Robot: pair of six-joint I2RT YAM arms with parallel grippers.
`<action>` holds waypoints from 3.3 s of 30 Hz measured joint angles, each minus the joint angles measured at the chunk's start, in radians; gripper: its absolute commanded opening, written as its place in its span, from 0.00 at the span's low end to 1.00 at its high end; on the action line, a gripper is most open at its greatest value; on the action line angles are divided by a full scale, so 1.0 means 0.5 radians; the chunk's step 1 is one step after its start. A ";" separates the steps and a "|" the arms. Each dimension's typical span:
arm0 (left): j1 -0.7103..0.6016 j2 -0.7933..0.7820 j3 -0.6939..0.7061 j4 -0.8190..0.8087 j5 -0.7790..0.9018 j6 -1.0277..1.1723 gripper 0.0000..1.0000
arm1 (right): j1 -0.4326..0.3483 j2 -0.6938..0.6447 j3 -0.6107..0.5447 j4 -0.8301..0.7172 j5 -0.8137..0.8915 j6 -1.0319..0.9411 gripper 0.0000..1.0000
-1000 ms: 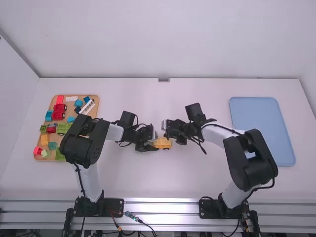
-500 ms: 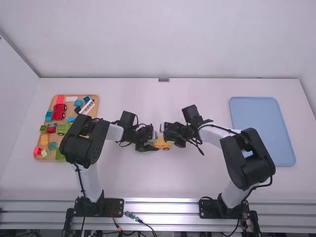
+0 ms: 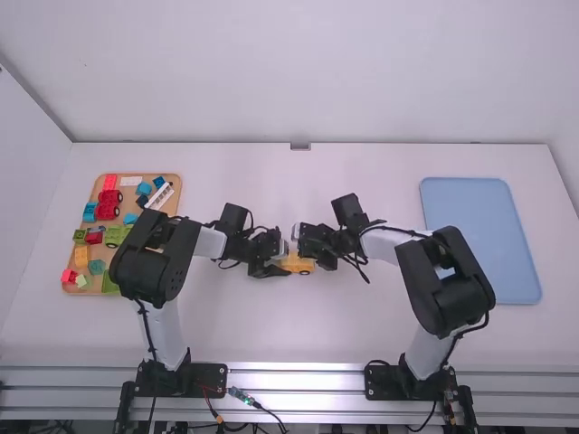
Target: Assemble lego blocks to make yellow taxi
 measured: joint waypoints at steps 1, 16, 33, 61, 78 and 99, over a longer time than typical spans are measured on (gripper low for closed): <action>0.000 0.001 0.000 0.000 0.000 0.000 0.44 | -0.001 0.000 0.000 0.002 0.001 0.001 0.00; -0.002 0.001 0.000 0.076 -0.033 -0.092 0.41 | -0.019 0.083 0.048 -0.040 -0.089 -0.130 0.00; -0.030 0.000 0.000 0.099 -0.029 -0.136 0.36 | -0.169 0.079 0.042 -0.158 -0.280 -0.389 0.00; -0.006 -0.001 0.045 -0.008 -0.103 -0.163 0.99 | -0.448 -0.433 0.001 -0.224 -0.315 -0.268 0.99; 0.056 -0.558 0.722 -1.267 -1.064 -0.311 0.99 | -0.448 -0.433 0.001 -0.017 -0.173 -0.030 0.99; 1.443 -0.982 0.691 -1.210 -1.843 -1.488 0.99 | -0.448 -0.433 0.002 0.242 0.034 0.319 0.99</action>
